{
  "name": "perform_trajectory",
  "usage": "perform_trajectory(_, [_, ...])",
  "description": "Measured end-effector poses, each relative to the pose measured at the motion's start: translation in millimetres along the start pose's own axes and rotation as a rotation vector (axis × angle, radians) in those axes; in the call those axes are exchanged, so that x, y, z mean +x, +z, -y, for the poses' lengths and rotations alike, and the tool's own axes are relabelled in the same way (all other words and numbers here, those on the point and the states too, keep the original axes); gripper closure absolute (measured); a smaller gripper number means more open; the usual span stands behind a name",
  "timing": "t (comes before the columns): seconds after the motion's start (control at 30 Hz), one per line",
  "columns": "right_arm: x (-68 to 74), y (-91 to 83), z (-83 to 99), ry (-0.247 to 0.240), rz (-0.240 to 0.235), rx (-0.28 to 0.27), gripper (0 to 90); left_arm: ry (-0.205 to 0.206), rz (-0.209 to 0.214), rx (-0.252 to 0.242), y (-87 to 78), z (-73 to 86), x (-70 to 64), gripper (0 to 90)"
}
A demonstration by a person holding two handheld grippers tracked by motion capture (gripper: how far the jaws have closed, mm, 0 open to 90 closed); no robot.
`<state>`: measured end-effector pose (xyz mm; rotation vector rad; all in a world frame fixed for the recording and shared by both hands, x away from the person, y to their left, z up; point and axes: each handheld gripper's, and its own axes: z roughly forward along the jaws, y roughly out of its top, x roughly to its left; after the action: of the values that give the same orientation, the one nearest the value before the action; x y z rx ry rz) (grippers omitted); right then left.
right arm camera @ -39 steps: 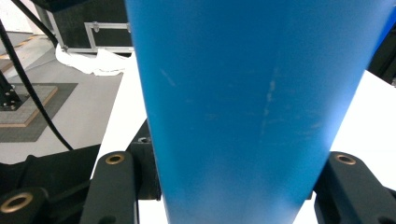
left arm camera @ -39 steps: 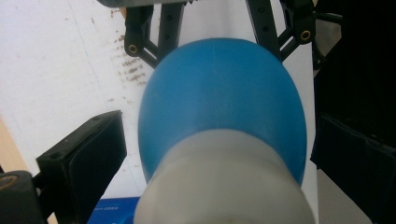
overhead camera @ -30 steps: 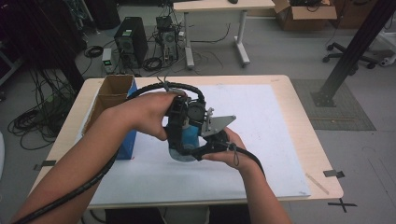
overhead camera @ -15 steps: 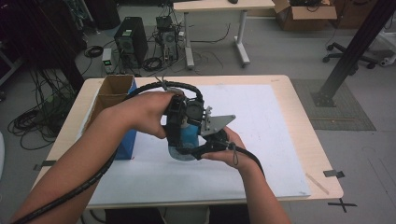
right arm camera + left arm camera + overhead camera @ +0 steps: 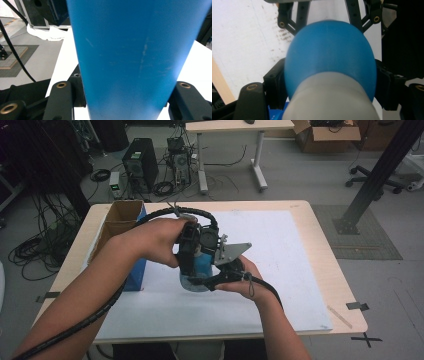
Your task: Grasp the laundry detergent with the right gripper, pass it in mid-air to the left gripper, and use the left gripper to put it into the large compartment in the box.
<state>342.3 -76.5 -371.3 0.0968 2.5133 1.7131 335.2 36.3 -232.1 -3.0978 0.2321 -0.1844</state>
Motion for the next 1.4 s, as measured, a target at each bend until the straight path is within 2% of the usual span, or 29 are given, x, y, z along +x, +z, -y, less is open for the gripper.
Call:
perform_trajectory(0.23, [1.5, 0.2, 0.0, 0.008, -0.004, -0.001, 44.7, -0.012, 0.006, 0.004, 0.9, -0.7, 0.0, 32.2])
perform_trajectory(0.33, [3.2, 0.7, 0.0, 0.005, -0.005, 0.004, 44.7, -0.017, 0.007, 0.013, 0.2, -0.9, 0.4, 36.7])
perform_trajectory(0.6, [3.7, -0.5, -1.8, 0.006, 0.002, 0.003, 44.8, -0.045, -0.01, 0.033, -1.9, -3.6, -1.2, 37.3])
perform_trajectory(0.9, [2.9, -4.3, -1.7, 0.007, 0.002, -0.012, 44.8, -0.058, -0.005, -0.003, -4.2, 1.0, 0.7, 38.1])
perform_trajectory(1.4, [3.2, -4.9, 0.9, -0.006, 0.003, -0.061, 41.1, -0.06, -0.019, 0.071, -8.9, -10.2, -2.0, 38.2])
